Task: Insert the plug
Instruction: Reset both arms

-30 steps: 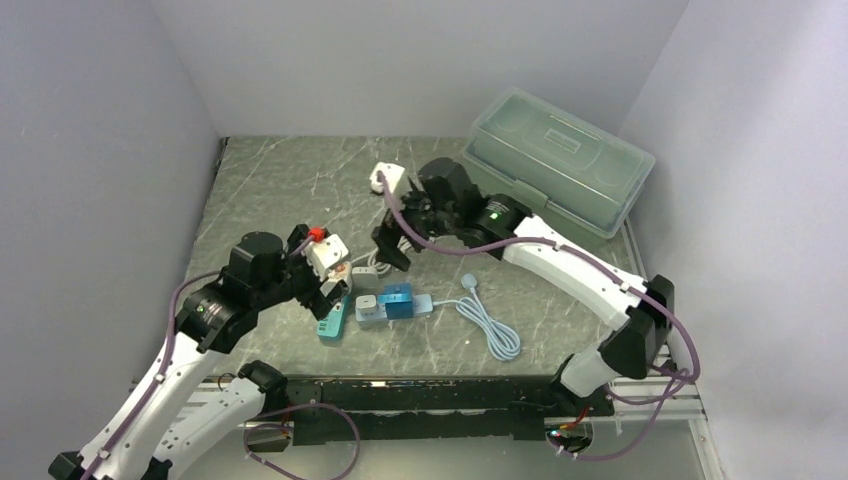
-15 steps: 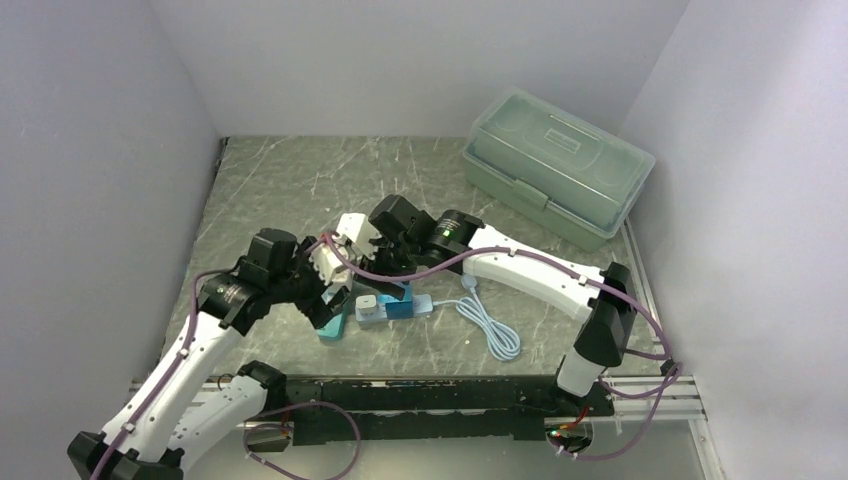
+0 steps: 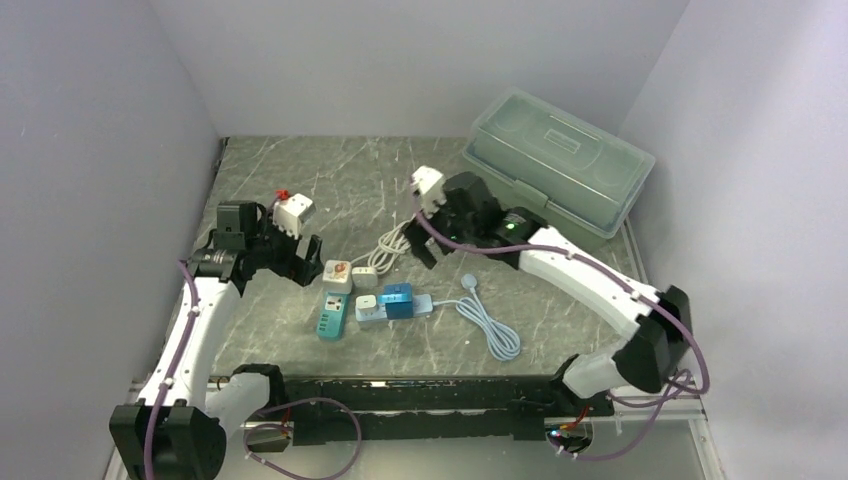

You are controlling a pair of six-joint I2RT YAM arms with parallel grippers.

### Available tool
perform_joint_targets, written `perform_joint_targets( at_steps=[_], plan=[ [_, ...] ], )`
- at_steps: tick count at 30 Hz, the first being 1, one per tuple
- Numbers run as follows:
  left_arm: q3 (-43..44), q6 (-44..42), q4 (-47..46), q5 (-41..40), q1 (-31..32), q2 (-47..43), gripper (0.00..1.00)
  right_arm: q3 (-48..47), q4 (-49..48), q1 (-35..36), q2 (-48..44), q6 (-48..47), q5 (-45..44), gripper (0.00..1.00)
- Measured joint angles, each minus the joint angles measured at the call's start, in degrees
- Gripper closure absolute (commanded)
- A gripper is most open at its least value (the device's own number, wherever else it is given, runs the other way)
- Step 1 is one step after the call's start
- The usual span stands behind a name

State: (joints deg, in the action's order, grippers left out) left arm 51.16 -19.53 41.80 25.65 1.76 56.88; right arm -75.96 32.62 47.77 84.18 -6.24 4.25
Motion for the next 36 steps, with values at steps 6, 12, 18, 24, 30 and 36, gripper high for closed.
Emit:
perform_joint_targets(
  at_steps=[6,12,18,24,30,36],
  plan=[
    [-0.2,1.8,-7.6,-0.5,-1.0,2.4,0.00,11.0,-10.7,-9.1,-10.9,6.4,-5.2,0.00],
    [-5.4,5.0,-18.8,-2.1,-5.0,7.7,0.00,29.0,-28.7,-18.1,-16.5,10.4,-17.2,0.00],
    [-11.6,9.1,-30.7,-2.9,-8.0,12.3,0.00,40.4,-37.6,-28.5,-9.4,11.0,-27.1,0.00],
    [-18.9,13.1,-46.2,-3.0,-8.9,17.0,0.00,47.9,-48.3,-35.9,-8.8,11.0,-27.6,0.00],
    [-22.2,13.4,-58.6,-3.0,-9.0,22.9,0.00,51.3,-59.5,-41.2,-8.8,10.1,-24.1,0.00],
    [-23.8,14.7,-68.5,-3.1,-9.0,26.5,0.00,51.6,-68.8,-45.9,-5.4,9.5,-20.8,0.00]
  ],
)
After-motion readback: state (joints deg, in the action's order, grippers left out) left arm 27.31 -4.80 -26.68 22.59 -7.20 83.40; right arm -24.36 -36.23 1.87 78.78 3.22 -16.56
